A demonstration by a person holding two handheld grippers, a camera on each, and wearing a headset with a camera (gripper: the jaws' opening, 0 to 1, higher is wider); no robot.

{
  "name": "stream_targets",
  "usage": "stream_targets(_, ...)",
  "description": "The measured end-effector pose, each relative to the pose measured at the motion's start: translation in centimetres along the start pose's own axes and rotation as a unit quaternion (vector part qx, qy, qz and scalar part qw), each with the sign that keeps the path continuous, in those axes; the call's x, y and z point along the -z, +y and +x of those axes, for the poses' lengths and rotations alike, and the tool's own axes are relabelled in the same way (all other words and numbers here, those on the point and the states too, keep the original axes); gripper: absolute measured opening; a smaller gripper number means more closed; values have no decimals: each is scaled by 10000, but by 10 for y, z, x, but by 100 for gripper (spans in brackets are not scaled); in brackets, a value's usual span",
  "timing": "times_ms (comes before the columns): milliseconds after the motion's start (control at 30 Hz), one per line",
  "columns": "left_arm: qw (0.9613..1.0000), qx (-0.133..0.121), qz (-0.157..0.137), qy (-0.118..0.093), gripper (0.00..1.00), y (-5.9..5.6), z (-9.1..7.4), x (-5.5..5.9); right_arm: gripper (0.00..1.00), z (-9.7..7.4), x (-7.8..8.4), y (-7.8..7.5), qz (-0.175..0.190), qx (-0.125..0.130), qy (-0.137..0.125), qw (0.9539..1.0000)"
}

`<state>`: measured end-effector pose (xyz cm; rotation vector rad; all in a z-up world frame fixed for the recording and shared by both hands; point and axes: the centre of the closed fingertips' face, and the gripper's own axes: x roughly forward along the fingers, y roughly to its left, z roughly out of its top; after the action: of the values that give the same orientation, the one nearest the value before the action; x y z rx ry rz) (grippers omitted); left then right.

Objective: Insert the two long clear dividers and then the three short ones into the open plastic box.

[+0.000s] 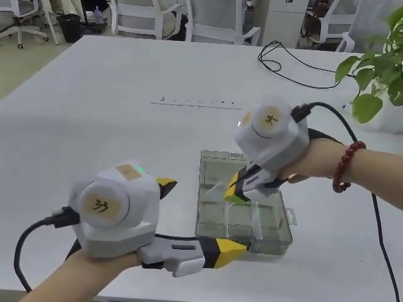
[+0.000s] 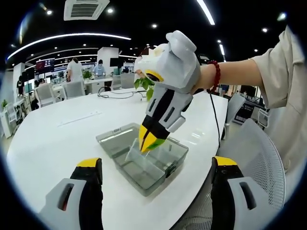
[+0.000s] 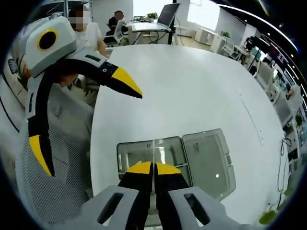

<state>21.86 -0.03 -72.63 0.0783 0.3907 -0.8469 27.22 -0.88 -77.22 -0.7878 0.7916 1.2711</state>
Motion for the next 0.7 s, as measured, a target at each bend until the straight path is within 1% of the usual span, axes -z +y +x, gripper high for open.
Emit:
stream_targets(133,10000,-14,-12,-39,96,0,0,-1,2,5,-2,1,-162,-82,107,9998)
stream_targets(233,9999,-27,-33,-91,96,-1,0,-3,2,10,-3,3,-394,-109,232,9989)
stream_targets(333,10000,-58,-37,-72,96,-2,-1,-1,2,15,-2,4,-561,-131,357,9977)
stream_targets(367,9999,-77,-29,-68,96,-2,-1,-1,2,16,-1,4,-579,-140,369,9975)
stream_targets(567,9999,-102,-47,-90,95,-2,-2,-1,2,23,2,6,-955,-243,452,9941)
stream_targets(700,9998,-124,-56,-112,95,-2,-4,-1,2,29,5,6,-958,-258,530,9937)
